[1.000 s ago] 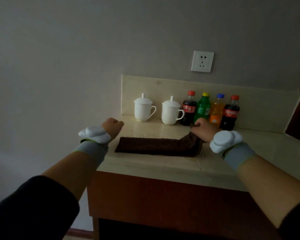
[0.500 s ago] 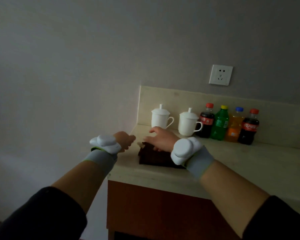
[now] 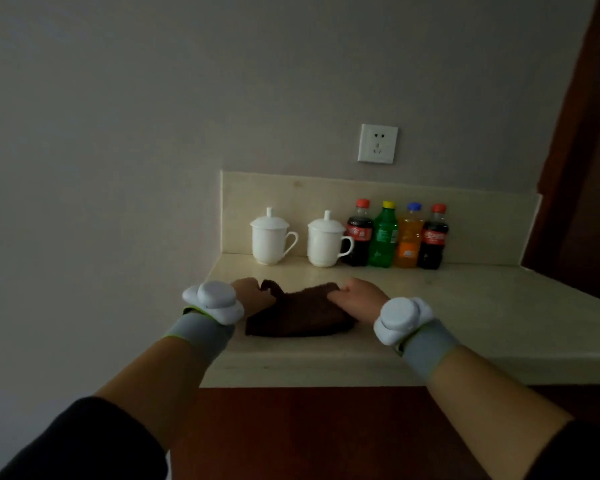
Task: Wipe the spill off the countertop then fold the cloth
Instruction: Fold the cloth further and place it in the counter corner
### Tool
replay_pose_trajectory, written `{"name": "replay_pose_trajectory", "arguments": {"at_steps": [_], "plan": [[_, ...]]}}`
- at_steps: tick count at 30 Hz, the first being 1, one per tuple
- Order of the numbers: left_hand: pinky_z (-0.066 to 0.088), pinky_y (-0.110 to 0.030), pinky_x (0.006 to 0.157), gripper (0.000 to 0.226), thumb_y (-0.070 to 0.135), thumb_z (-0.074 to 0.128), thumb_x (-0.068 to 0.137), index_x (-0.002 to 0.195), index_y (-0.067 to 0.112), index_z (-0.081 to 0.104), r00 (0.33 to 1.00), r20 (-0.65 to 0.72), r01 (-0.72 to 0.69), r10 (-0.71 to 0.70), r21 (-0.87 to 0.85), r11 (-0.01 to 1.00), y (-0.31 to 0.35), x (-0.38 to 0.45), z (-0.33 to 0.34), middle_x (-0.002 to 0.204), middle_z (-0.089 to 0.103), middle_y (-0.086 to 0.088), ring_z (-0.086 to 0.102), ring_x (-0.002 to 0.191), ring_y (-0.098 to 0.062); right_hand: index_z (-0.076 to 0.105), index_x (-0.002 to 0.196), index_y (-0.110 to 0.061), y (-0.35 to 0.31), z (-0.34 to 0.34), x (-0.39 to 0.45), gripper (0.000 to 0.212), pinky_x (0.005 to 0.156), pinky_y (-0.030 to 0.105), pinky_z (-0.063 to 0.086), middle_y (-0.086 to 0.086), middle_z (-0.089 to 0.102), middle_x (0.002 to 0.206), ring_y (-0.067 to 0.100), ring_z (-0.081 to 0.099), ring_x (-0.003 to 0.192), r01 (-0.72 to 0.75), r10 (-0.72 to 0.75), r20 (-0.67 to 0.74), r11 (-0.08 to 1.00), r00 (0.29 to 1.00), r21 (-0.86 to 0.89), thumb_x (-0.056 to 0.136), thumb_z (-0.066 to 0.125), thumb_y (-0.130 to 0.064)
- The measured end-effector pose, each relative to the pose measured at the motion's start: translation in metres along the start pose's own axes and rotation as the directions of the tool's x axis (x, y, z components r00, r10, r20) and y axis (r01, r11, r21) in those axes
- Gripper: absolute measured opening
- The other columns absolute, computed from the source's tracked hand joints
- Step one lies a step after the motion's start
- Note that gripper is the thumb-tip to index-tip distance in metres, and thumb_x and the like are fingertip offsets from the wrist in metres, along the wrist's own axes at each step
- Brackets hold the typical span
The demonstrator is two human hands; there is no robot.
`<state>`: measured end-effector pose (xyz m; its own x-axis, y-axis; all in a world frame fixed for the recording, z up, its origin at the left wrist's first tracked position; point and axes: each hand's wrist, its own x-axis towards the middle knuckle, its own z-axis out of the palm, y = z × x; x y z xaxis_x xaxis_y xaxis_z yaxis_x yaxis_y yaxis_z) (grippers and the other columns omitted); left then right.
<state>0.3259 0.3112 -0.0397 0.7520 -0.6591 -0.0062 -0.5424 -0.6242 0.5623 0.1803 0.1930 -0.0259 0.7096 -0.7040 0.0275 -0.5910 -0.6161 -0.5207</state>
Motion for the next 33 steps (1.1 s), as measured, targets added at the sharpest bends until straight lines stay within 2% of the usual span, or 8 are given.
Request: {"name": "replay_pose_trajectory", "arguments": {"at_steps": [5,8,10,13,18,22,27,33], "plan": [[0.037,-0.029,0.077,0.043,0.023,0.046,0.093,0.118,-0.009,0.056,0.997,-0.078,-0.011,-0.013,-0.296,0.955,0.048,-0.003,0.018,0.112,0.06,-0.024,0.057,0.109,-0.034,0.051,0.098,-0.004,0.038,-0.025,-0.002,0.025,0.075,0.04,0.047,0.012,0.051,0.093,0.031,0.059,0.092,-0.063,0.092,-0.068,0.936,0.993,0.348,0.092,0.043,-0.027],[0.044,-0.037,0.086,0.039,0.018,0.048,0.091,0.115,-0.011,0.058,0.996,-0.083,-0.049,0.024,-0.317,0.947,0.102,-0.006,0.046,0.115,0.062,-0.027,0.057,0.116,-0.037,0.051,0.095,-0.005,0.089,-0.056,-0.003,0.019,0.054,0.028,0.049,0.008,0.051,0.079,0.022,0.058,0.07,-0.128,0.155,-0.013,0.857,0.988,0.499,0.092,0.044,-0.023],[0.046,-0.04,0.087,0.031,0.014,0.049,0.09,0.107,-0.009,0.061,0.995,-0.083,-0.086,0.06,-0.356,0.93,0.139,-0.005,0.069,0.117,0.061,-0.029,0.057,0.115,-0.038,0.051,0.091,-0.005,0.124,-0.078,-0.005,0.018,0.049,0.024,0.044,0.005,0.048,0.071,0.017,0.051,0.06,-0.16,0.202,-0.025,0.842,0.979,0.515,0.093,0.045,-0.022],[0.038,-0.029,0.062,0.022,0.012,0.051,0.089,0.075,-0.001,0.058,0.995,-0.055,-0.093,0.077,-0.431,0.898,0.202,-0.005,0.111,0.091,0.054,-0.02,0.058,0.095,-0.034,0.051,0.09,-0.004,0.186,-0.117,-0.004,0.02,0.051,0.024,0.042,0.004,0.048,0.068,0.017,0.05,0.058,-0.169,0.223,-0.056,0.859,0.973,0.483,0.093,0.044,-0.023],[0.036,-0.028,0.069,0.014,0.009,0.05,0.089,0.078,0.001,0.053,0.997,-0.012,-0.07,0.075,-0.532,0.844,0.277,0.001,0.165,0.088,0.053,-0.02,0.052,0.086,-0.025,0.053,0.085,-0.003,0.266,-0.168,0.009,0.021,0.052,0.025,0.043,0.008,0.051,0.07,0.027,0.057,0.073,-0.173,0.233,-0.076,0.87,0.969,0.462,0.092,0.046,-0.022],[0.04,-0.033,0.075,0.033,0.009,0.051,0.089,0.115,-0.01,0.058,0.996,-0.027,-0.092,0.091,-0.497,0.863,0.319,0.014,0.195,0.1,0.056,-0.021,0.054,0.091,-0.027,0.046,0.068,-0.012,0.311,-0.194,0.026,0.027,0.041,0.017,0.043,0.002,0.048,0.063,0.011,0.048,0.052,-0.166,0.24,-0.086,0.848,0.967,0.504,0.092,0.048,-0.023],[0.039,-0.029,0.06,0.028,0.013,0.051,0.09,0.064,0.007,0.044,0.996,-0.018,-0.084,0.085,-0.434,0.897,0.347,0.04,0.212,0.069,0.048,-0.01,0.048,0.062,-0.022,0.049,0.084,-0.008,0.342,-0.208,0.048,0.019,0.046,0.018,0.042,0.001,0.047,0.064,0.01,0.047,0.053,-0.154,0.234,-0.088,0.834,0.968,0.53,0.093,0.048,-0.025],[0.035,-0.025,0.051,0.037,0.02,0.051,0.09,0.057,0.01,0.04,0.995,-0.006,-0.093,0.099,-0.402,0.911,0.377,0.084,0.233,0.06,0.042,-0.005,0.041,0.053,-0.016,0.046,0.096,-0.009,0.371,-0.221,0.084,0.015,0.043,0.016,0.044,-0.001,0.046,0.068,0.009,0.047,0.056,-0.153,0.252,-0.104,0.817,0.962,0.557,0.094,0.046,-0.024]]}}
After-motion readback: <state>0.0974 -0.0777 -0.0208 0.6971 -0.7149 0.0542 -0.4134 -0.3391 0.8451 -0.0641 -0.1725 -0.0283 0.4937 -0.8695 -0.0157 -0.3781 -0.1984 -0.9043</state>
